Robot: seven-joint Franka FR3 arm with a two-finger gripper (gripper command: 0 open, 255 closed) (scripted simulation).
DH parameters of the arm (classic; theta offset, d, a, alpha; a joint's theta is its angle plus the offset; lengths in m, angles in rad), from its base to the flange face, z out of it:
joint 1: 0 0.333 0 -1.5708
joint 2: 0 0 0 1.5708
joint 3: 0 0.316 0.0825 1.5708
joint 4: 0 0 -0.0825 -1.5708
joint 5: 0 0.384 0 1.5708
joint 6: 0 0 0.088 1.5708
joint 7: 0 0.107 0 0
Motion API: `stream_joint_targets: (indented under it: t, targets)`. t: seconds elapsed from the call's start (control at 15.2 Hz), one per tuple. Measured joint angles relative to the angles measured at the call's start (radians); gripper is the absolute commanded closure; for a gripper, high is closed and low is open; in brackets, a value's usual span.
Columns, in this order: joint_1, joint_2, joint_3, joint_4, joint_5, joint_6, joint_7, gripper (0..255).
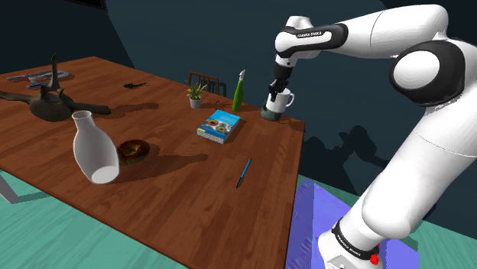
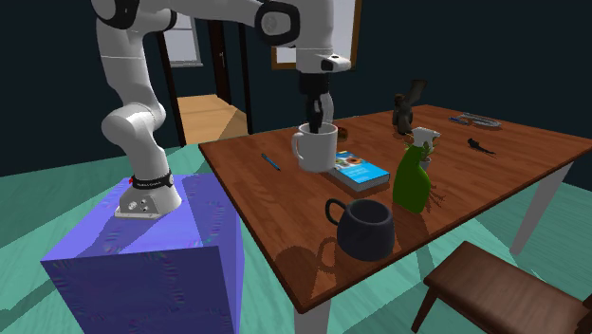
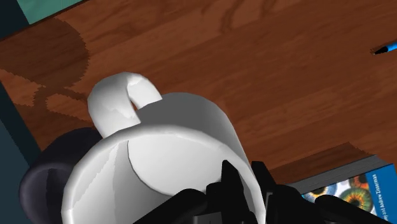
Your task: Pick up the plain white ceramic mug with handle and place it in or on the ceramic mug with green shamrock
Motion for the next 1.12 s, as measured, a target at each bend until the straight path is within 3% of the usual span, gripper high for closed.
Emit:
stream_joint_targets:
  t: [0.26,0.46,1.12]
  targets:
    - [0.000,-0.006,0.000,0.043,-0.002,-0.049,0.002,255]
    - [-0.022,0.059,-0.015,0.137,0.021,-0.082,-0.038,255]
    - [-0.203,0.471,-0.040,0.757,0.160,-0.313,-0.189,255]
